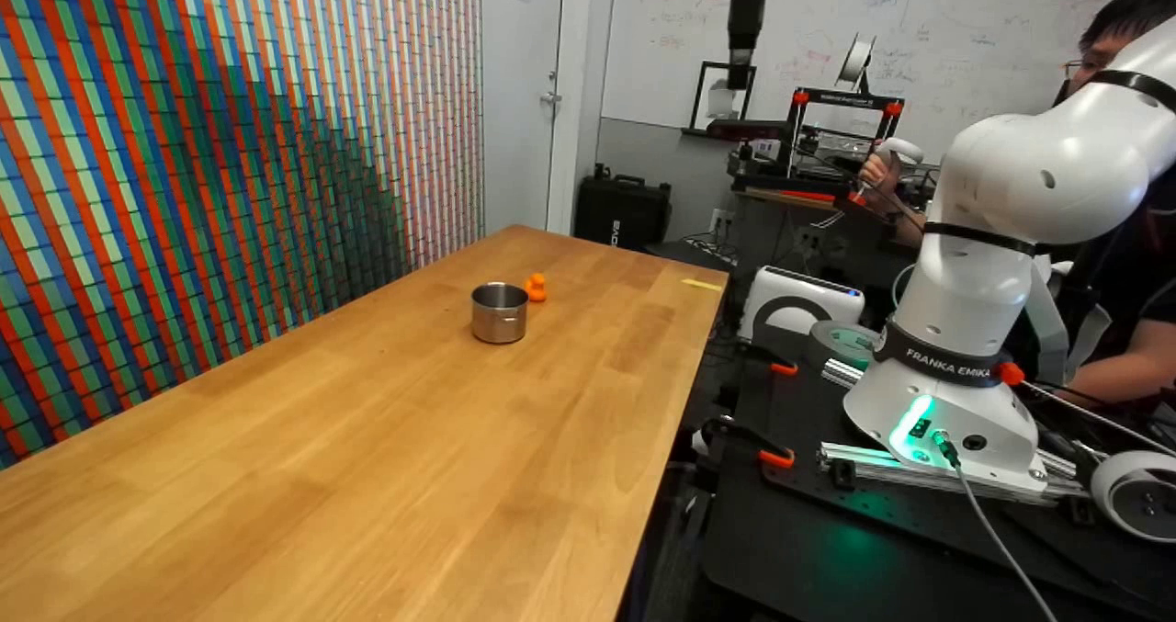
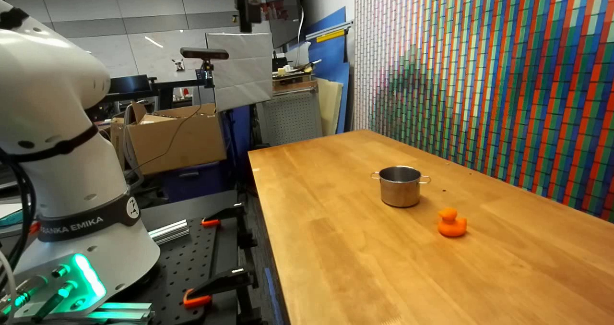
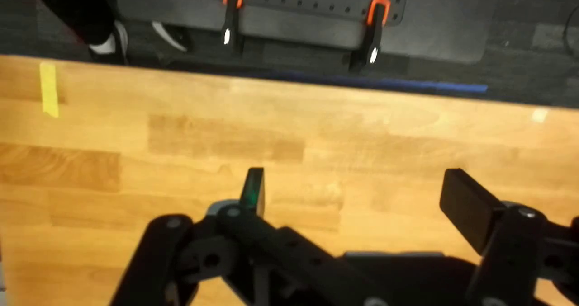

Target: Put the rubber duck in the silver cup

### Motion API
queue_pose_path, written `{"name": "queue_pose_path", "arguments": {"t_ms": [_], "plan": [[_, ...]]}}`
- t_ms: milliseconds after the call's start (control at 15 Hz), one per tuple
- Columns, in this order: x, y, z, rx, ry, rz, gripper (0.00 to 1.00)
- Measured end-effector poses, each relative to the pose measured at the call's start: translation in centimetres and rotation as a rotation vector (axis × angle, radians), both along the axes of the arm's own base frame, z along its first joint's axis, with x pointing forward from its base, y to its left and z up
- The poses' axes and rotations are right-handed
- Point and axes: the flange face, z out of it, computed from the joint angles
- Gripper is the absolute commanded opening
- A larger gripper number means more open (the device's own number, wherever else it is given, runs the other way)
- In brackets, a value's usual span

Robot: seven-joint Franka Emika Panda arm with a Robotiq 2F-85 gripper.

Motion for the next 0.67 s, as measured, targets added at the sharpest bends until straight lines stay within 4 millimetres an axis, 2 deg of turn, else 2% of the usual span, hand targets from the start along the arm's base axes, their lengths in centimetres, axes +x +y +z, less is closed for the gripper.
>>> {"name": "queue_pose_path", "arguments": {"t_ms": [133, 267, 467, 667], "plan": [[3.6, -1.6, -0.7, -0.041, -0.112, -0.046, 1.00], [7.1, -3.4, -2.4, -0.093, -0.192, -0.093, 1.00], [11.8, -6.3, -6.0, -0.171, -0.251, -0.178, 1.00], [15.4, -8.9, -10.2, -0.234, -0.257, -0.281, 1.00]]}}
